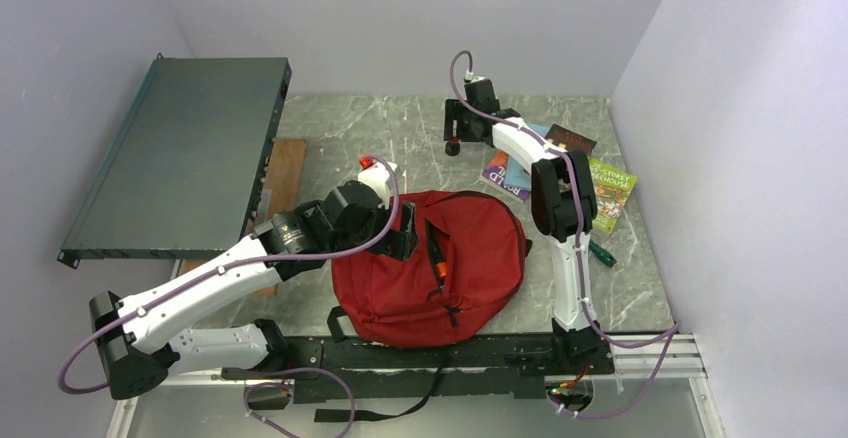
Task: Pack the student bag
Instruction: Pick up the personal item from the center of the board.
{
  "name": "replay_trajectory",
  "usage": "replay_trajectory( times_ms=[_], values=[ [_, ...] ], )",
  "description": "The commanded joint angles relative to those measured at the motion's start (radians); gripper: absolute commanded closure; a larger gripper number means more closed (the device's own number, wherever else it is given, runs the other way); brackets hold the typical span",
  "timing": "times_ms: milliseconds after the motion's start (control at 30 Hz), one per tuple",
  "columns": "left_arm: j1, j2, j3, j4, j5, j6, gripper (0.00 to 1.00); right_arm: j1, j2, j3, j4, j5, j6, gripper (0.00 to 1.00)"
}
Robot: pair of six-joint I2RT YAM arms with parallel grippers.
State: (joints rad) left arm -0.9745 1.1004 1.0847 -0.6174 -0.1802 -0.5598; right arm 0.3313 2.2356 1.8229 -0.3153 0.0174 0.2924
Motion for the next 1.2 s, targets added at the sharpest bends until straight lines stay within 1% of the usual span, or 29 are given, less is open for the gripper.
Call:
replay_trajectory(
  times_ms=[0, 167, 267, 433, 500, 533, 667, 767, 867, 967, 1067, 1133, 1167],
  values=[
    [0.005, -0.026, -0.025, 0.011, 0.033, 0.02, 0.01, 0.012, 0.022, 0.07, -0.011, 0.075, -0.018, 0.24],
    [0.005, -0.042, -0.058, 0.032, 0.061, 0.03, 0.01, 0.018, 0.033, 0.044, 0.039, 0.088, -0.027, 0.4],
    [0.005, -0.05, -0.077, 0.044, 0.093, 0.033, 0.01, 0.02, 0.055, 0.065, 0.035, 0.076, -0.025, 0.48],
    [0.005, -0.07, -0.097, 0.029, 0.128, 0.066, 0.01, 0.021, 0.073, 0.09, 0.015, 0.089, -0.011, 0.73],
    [0.006, -0.084, -0.102, 0.011, 0.137, 0.081, 0.01, 0.021, 0.046, 0.083, -0.003, 0.101, 0.004, 0.84],
    [0.008, -0.093, -0.106, 0.002, 0.143, 0.089, 0.01, 0.021, 0.016, 0.056, -0.004, 0.1, 0.013, 0.88],
    [0.014, -0.152, -0.143, -0.008, 0.159, 0.12, 0.0, 0.029, -0.152, -0.065, -0.041, 0.074, 0.037, 0.99],
    [0.025, -0.2, -0.188, 0.019, 0.177, 0.127, 0.0, 0.041, -0.306, -0.171, -0.12, 0.063, 0.063, 1.0],
    [0.034, -0.227, -0.216, 0.043, 0.221, 0.122, 0.0, 0.069, -0.509, -0.329, -0.162, 0.042, 0.087, 1.0],
    [0.038, -0.246, -0.236, 0.064, 0.248, 0.11, 0.0, 0.089, -0.666, -0.481, -0.2, -0.01, 0.133, 1.0],
    [0.04, -0.26, -0.253, 0.084, 0.266, 0.094, 0.0, 0.101, -0.768, -0.619, -0.197, -0.174, 0.204, 1.0],
    [0.043, -0.253, -0.254, 0.089, 0.282, 0.081, 0.0, 0.117, -0.809, -0.7, -0.149, -0.296, 0.251, 1.0],
    [0.043, -0.246, -0.254, 0.09, 0.289, 0.073, 0.0, 0.132, -0.822, -0.728, -0.133, -0.328, 0.267, 1.0]
  ],
)
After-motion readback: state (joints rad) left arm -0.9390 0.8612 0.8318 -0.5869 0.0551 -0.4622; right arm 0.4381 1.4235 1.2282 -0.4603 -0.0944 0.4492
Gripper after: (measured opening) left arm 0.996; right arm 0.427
